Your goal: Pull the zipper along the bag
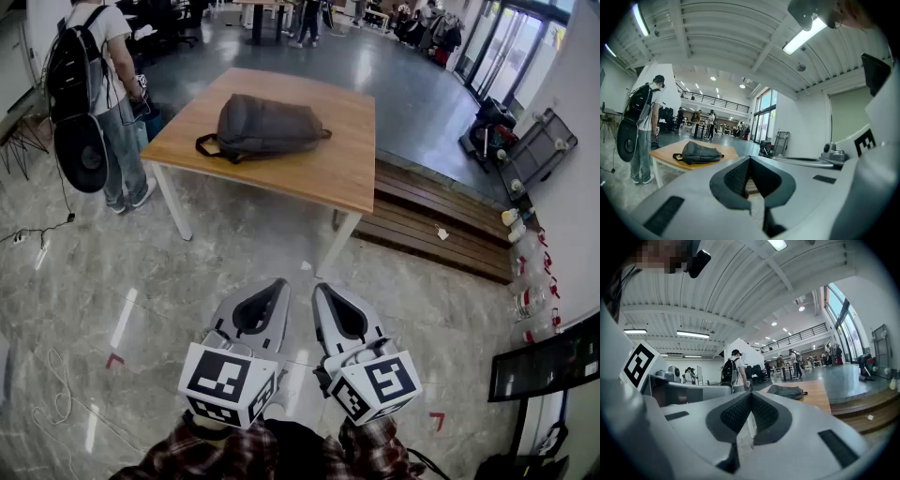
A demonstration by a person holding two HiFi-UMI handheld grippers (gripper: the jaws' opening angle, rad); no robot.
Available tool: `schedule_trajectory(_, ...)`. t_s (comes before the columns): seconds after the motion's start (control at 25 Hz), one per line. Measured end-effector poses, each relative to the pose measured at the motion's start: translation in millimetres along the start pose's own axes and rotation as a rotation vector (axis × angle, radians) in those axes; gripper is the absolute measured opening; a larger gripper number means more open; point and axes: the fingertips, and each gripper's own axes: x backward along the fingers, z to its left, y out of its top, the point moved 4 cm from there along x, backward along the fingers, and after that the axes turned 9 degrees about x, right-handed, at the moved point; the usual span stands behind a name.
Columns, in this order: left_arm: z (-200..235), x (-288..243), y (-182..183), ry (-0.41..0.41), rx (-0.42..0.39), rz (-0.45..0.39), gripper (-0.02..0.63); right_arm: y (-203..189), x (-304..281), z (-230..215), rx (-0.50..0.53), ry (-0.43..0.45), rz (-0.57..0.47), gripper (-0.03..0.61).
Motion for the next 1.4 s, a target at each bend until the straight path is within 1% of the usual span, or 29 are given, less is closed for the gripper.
schedule_trajectory(0.2, 54, -47, 23, -0.005, -0.004, -0.009, 0.009, 2, -71, -21, 0.015, 0.001, -0.002, 0.009)
schedule_trajectory(0.44, 130, -103, 84, -0.027, -0.049, -0.044, 0.009, 29, -175, -42, 0.039, -0.018, -0.047, 0.009)
schedule_trajectory(0.56, 161, -120, 105, -0.035, -0.060, -0.049, 0.009, 38, -215, -45, 0.042, -0.028, -0.057, 0.009)
schedule_trajectory(0.68, 186, -134, 113, -0.034, -0.053, -0.046, 0.009, 40, -243, -49, 0.046, -0.031, -0.053, 0.009)
schedule_trajectory(0.96, 244, -182, 107, -0.012, -0.008, -0.016, 0.009, 18, -309, -77, 0.025, -0.032, -0.010, 0.009)
schedule_trajectory(1.16, 286, -244, 117, 0.008, 0.006, -0.007, 0.009, 10, -372, -117, 0.026, -0.015, 0.009, 0.009)
schedule_trajectory(1.4, 330, -354, 151, 0.035, -0.003, -0.002, 0.009, 18, -462, -206, 0.002, -0.009, 0.008, 0.009)
